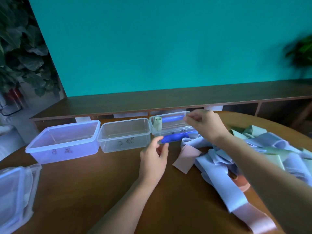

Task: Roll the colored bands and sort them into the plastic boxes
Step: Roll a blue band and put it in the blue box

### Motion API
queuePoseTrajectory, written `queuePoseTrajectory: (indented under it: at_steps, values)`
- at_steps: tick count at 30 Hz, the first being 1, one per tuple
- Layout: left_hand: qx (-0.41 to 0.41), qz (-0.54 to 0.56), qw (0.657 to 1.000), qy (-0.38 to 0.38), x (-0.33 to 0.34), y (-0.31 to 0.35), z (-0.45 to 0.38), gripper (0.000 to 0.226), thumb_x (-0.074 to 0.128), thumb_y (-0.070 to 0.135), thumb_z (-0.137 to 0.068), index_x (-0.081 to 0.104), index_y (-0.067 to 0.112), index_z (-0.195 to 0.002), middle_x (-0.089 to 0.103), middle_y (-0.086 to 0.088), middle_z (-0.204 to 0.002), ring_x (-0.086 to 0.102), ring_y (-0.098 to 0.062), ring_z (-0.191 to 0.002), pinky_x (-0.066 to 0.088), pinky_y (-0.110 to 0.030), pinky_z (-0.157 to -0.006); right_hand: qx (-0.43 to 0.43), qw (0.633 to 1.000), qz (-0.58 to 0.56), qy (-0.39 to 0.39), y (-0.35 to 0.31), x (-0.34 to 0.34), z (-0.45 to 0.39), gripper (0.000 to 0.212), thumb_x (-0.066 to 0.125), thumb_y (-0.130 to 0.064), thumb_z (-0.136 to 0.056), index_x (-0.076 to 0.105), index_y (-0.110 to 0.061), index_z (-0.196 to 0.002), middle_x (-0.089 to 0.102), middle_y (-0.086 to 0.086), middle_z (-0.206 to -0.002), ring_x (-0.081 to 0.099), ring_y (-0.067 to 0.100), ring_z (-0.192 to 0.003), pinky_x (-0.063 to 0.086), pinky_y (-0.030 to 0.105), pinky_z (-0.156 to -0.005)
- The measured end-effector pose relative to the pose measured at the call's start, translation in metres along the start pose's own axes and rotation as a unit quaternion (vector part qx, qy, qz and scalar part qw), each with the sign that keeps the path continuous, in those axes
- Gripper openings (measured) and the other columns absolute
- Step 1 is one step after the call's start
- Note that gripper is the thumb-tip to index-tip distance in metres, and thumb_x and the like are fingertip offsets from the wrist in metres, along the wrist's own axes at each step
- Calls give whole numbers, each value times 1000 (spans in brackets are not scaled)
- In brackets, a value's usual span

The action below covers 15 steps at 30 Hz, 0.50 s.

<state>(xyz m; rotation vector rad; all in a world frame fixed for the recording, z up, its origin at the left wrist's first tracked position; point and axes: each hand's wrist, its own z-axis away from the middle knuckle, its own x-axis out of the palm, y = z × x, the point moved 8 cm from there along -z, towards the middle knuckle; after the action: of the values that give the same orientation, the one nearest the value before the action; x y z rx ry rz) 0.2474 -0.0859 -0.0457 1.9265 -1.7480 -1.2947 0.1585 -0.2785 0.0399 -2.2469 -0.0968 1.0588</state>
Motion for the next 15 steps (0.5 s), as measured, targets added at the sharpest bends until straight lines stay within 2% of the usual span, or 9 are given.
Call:
queuePoseTrajectory:
  at_steps: [2,4,5,8,9,11,13,15]
  values:
    - [-6,0,1000,-28,2,7,10,34,69,35,-92,67,24,-125,73,4,-98,68,-15,-88,53,-20,-74,4,1000,-3,8,1,-16,30,20,67,-35,-96,74,-19,-86,64,-15,-69,59,-4,-64,41,11,-60]
    - [-10,8,998,-56,5,15,23,33,69,35,-92,67,25,-124,73,6,-103,67,-16,-94,53,-22,-80,14,1000,1,10,4,-28,60,19,67,-34,-95,77,-18,-91,72,-8,-80,64,8,-73,43,16,-63]
    - [-9,13,998,-67,6,21,30,33,70,35,-92,68,25,-123,72,8,-105,67,-13,-96,53,-20,-81,15,1000,5,10,5,-33,74,19,67,-35,-95,77,-19,-94,73,-7,-83,64,10,-74,42,14,-60]
    - [15,34,996,-83,6,42,54,24,72,31,-91,71,25,-114,71,15,-99,64,1,-89,48,-8,-76,31,999,27,10,13,-43,110,15,65,-36,-96,74,-24,-93,71,-10,-79,60,1,-62,40,14,-52]
    - [19,45,995,-88,7,48,62,20,73,28,-90,72,24,-110,70,16,-95,64,3,-87,45,-6,-73,40,998,38,15,17,-45,122,15,65,-36,-96,73,-24,-91,70,-10,-77,59,4,-62,43,20,-53]
    - [13,73,992,-106,11,59,76,18,75,25,-89,74,23,-107,69,18,-90,62,7,-86,43,-3,-72,48,996,64,25,25,-45,141,17,65,-38,-94,75,-24,-92,72,-8,-79,62,16,-73,50,33,-67]
    - [-6,100,987,-125,15,66,87,19,75,28,-89,74,26,-108,70,21,-91,64,6,-87,45,-4,-72,44,997,64,19,30,-42,156,19,66,-39,-94,77,-25,-100,72,-9,-84,62,23,-86,51,35,-76]
    - [-17,110,983,-144,18,75,99,21,74,37,-89,72,33,-110,71,21,-92,66,3,-87,52,-11,-74,58,997,52,-2,35,-41,172,22,66,-35,-95,75,-21,-110,71,-4,-93,62,22,-90,51,29,-75]
